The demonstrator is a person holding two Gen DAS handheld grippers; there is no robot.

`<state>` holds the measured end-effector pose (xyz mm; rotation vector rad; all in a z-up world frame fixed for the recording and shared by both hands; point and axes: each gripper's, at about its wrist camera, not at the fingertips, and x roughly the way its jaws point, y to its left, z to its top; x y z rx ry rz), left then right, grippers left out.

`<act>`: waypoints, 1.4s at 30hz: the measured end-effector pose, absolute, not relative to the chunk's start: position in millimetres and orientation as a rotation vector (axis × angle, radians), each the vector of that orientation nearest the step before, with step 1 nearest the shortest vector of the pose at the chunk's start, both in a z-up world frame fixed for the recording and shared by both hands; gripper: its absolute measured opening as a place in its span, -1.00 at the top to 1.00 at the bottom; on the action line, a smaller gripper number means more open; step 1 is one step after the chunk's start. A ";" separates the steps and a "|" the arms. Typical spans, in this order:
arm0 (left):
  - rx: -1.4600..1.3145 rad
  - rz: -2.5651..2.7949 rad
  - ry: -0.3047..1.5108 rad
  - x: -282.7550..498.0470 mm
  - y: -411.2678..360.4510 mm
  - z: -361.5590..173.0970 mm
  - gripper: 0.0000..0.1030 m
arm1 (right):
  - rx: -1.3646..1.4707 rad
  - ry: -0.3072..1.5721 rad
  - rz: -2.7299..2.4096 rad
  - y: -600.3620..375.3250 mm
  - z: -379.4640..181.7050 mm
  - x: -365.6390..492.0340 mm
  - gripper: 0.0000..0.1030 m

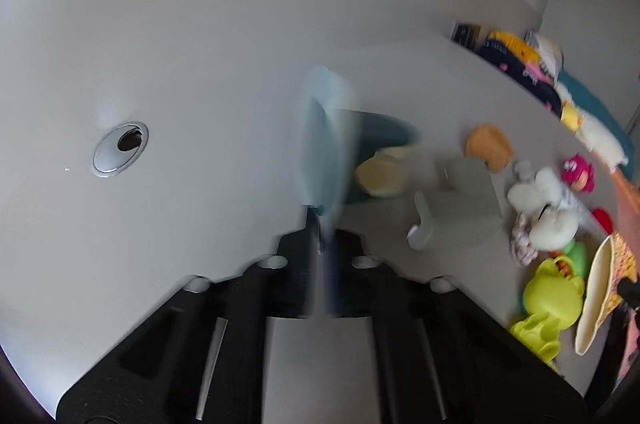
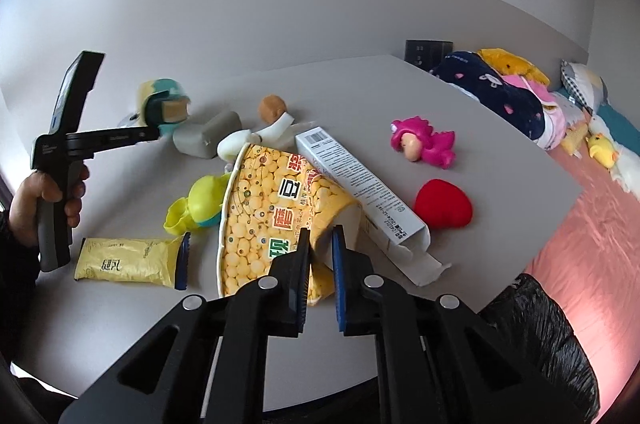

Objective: Collect trash
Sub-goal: 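Grasp the yellow soybean snack bag with the right gripper, then carry the snack bag to the black trash bag and release it with the right gripper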

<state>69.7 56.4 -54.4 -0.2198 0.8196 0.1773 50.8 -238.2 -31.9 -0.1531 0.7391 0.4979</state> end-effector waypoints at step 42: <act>-0.126 -0.194 0.554 7.5 -56.8 39.5 1.00 | 0.024 0.555 0.227 -342.0 33.3 -62.7 0.78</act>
